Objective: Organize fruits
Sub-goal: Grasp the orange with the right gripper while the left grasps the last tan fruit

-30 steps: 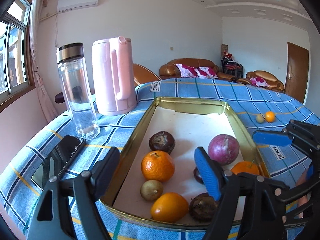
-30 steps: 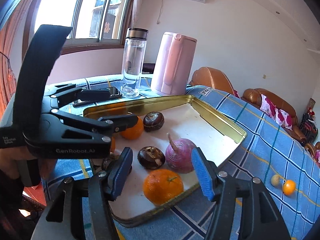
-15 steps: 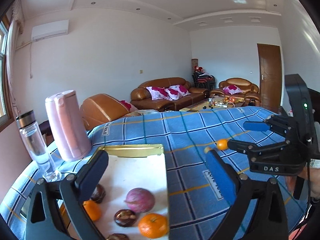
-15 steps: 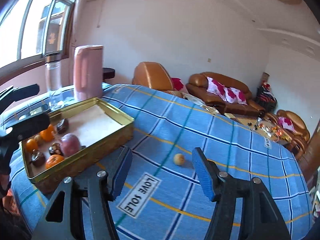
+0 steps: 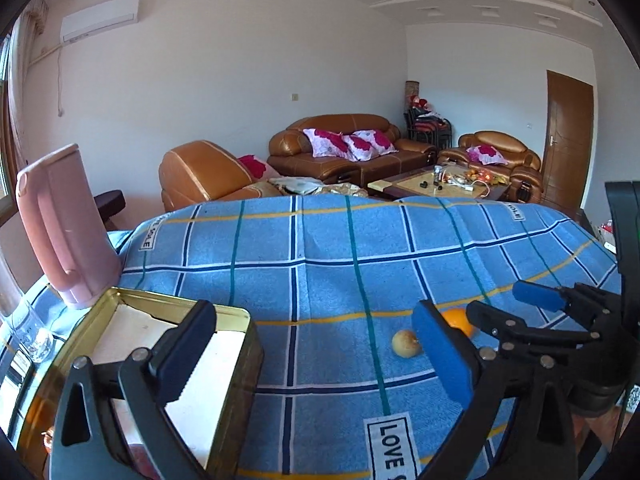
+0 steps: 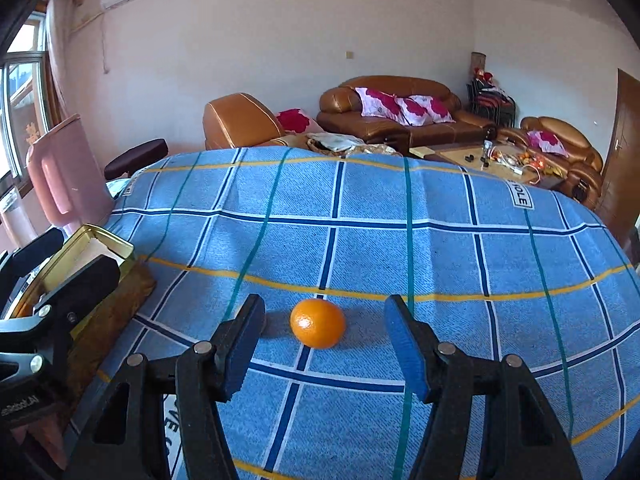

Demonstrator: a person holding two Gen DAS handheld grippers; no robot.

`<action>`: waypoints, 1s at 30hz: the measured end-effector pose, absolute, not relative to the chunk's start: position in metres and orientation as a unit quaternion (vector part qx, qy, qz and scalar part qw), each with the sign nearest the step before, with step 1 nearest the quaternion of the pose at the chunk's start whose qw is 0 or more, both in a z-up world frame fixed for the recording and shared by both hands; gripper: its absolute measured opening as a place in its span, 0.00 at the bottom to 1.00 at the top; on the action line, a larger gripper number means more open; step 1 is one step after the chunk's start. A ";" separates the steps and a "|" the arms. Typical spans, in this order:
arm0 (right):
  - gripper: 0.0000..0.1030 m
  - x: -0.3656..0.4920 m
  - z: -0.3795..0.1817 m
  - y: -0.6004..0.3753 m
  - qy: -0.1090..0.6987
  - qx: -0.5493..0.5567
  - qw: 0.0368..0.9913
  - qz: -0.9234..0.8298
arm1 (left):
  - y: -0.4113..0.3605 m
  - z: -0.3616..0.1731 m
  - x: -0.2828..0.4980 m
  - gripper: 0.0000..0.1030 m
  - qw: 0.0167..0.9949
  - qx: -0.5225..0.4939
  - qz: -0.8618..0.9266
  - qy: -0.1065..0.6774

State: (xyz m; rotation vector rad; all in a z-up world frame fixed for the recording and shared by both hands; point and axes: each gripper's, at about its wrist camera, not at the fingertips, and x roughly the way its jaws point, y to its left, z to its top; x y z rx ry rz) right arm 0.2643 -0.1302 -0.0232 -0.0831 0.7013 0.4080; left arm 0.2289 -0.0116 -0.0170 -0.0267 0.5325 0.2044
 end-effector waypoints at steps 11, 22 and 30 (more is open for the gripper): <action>0.48 0.301 -0.059 -0.120 0.402 -0.030 0.892 0.204 | -0.001 -0.040 0.263 0.97 0.951 -0.027 0.114 0.285; 0.41 0.277 -0.051 -0.158 0.380 -0.032 0.907 0.177 | -0.023 -0.059 0.280 0.83 0.942 -0.009 0.059 0.330; 0.41 0.273 -0.043 -0.181 0.363 -0.001 0.915 0.173 | -0.050 -0.074 0.309 0.58 0.921 0.001 0.000 0.390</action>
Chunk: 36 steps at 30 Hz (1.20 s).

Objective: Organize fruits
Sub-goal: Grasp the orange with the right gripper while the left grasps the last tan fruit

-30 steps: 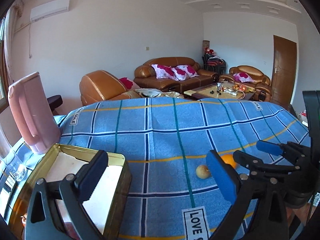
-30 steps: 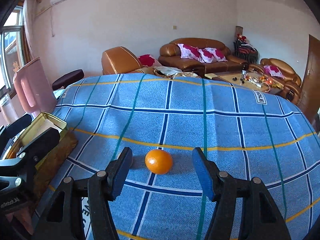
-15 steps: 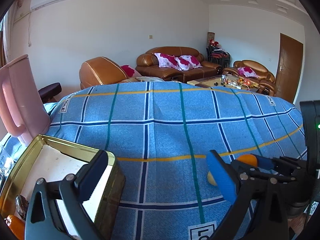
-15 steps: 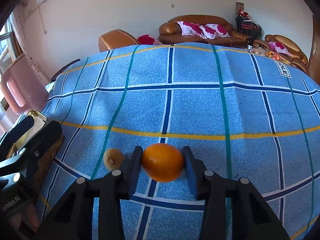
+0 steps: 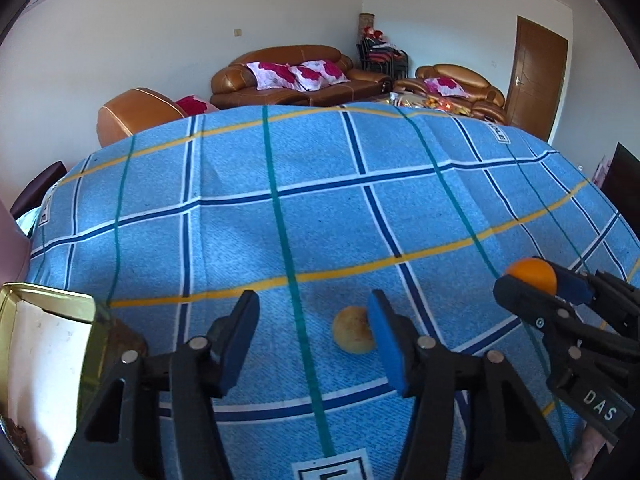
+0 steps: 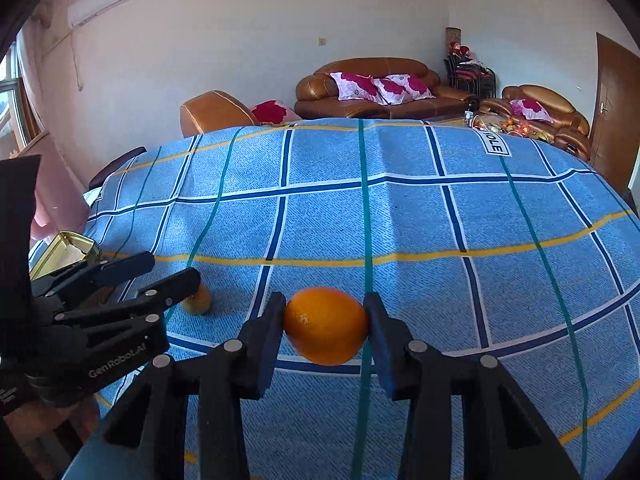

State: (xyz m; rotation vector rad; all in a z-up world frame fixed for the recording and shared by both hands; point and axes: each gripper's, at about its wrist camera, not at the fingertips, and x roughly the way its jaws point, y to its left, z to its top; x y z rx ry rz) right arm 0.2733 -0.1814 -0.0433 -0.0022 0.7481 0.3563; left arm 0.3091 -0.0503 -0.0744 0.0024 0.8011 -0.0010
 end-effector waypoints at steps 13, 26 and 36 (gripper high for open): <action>0.41 0.275 -0.043 -0.176 0.362 -0.005 0.914 0.181 | -0.061 -0.089 0.321 0.43 0.900 0.007 -0.033 0.435; 0.41 0.267 -0.040 -0.172 0.340 -0.020 0.920 0.193 | -0.056 -0.075 0.303 0.25 0.911 -0.004 -0.063 0.407; 0.41 0.256 -0.033 -0.166 0.313 -0.043 0.928 0.198 | -0.052 -0.059 0.284 0.25 0.932 0.000 -0.068 0.356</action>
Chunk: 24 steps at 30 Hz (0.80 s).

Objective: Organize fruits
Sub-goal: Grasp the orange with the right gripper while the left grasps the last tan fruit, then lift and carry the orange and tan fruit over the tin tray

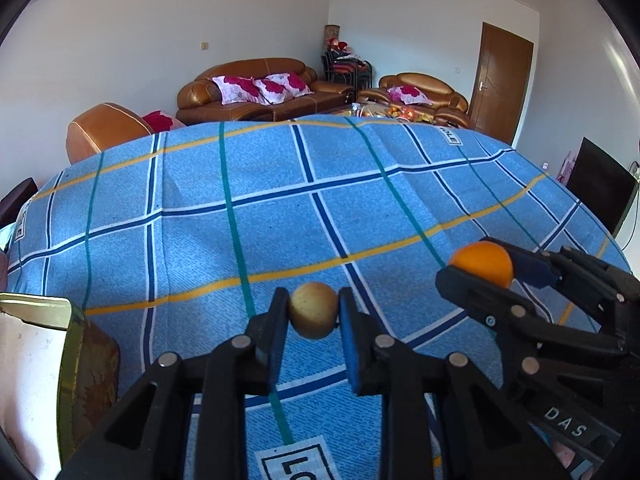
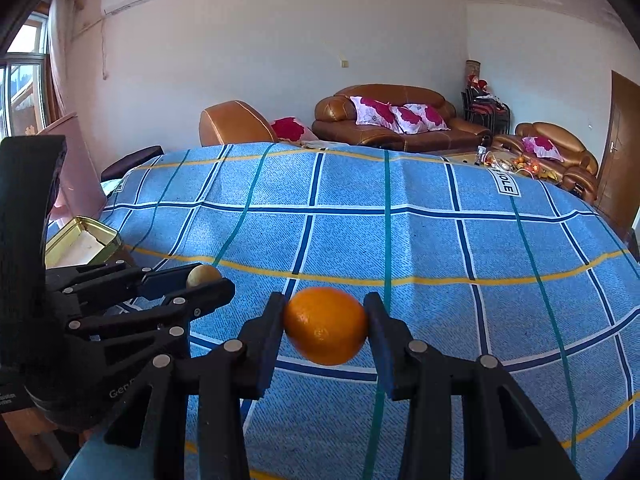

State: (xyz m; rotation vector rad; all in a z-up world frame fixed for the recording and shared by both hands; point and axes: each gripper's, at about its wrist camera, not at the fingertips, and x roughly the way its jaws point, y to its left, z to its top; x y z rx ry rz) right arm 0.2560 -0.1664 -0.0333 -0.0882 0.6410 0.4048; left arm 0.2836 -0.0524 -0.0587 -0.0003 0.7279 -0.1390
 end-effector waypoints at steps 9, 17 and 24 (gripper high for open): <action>0.41 0.248 -0.029 -0.164 0.292 -0.049 0.934 0.200 | -0.052 -0.050 0.269 0.25 0.945 -0.005 -0.069 0.321; 0.41 0.238 -0.025 -0.160 0.264 -0.063 0.940 0.205 | -0.055 -0.044 0.258 0.25 0.955 0.004 -0.063 0.290; 0.41 0.229 -0.020 -0.162 0.239 -0.065 0.946 0.208 | -0.058 -0.040 0.250 0.25 0.962 0.013 -0.060 0.267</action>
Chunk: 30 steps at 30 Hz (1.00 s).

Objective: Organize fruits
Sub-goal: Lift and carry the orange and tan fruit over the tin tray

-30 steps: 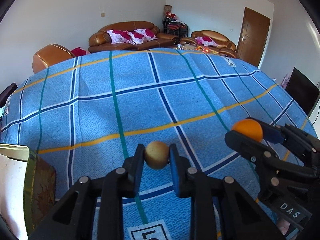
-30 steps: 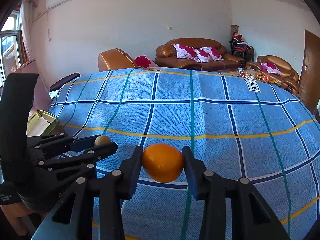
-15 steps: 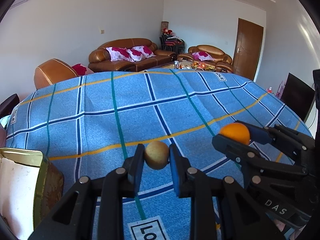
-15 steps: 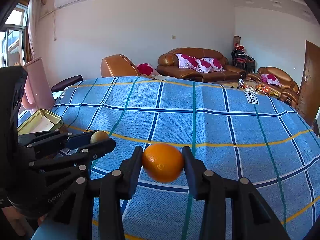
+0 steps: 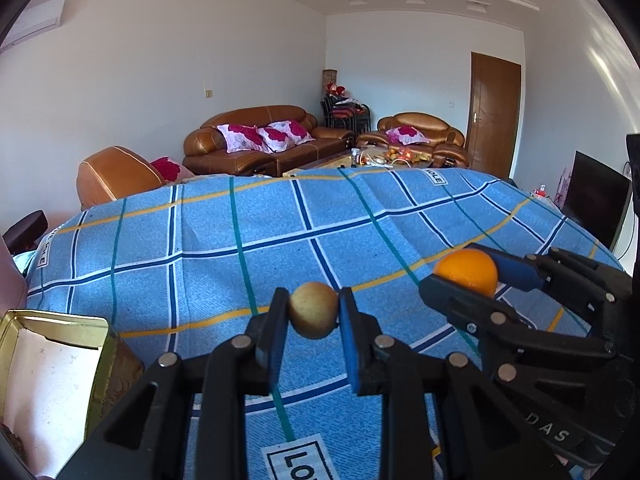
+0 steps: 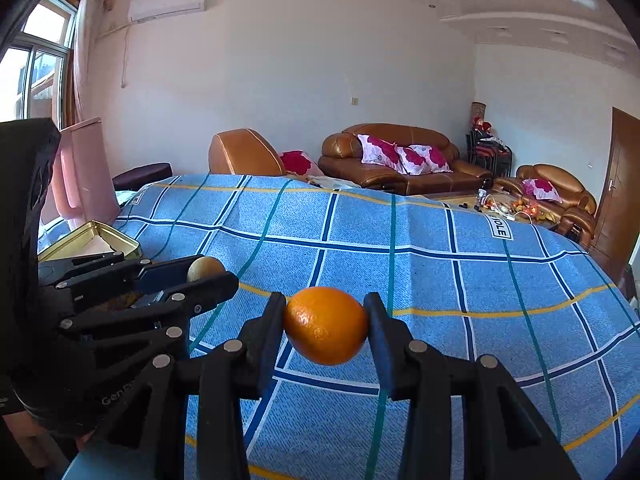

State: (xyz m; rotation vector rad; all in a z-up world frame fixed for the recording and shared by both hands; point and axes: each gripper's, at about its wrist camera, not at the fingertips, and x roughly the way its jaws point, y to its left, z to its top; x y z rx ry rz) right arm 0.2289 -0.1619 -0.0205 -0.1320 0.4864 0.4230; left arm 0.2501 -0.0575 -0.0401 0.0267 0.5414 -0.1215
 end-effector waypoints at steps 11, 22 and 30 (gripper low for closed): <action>0.41 0.222 -0.018 -0.164 0.215 -0.064 0.951 0.212 | -0.057 -0.036 0.240 0.25 0.968 0.015 -0.054 0.244; 0.41 0.214 -0.016 -0.169 0.192 -0.059 0.956 0.216 | -0.053 -0.031 0.227 0.25 0.976 0.007 -0.039 0.213; 0.41 0.205 -0.015 -0.169 0.172 -0.056 0.959 0.220 | -0.053 -0.028 0.221 0.25 0.979 0.012 -0.029 0.199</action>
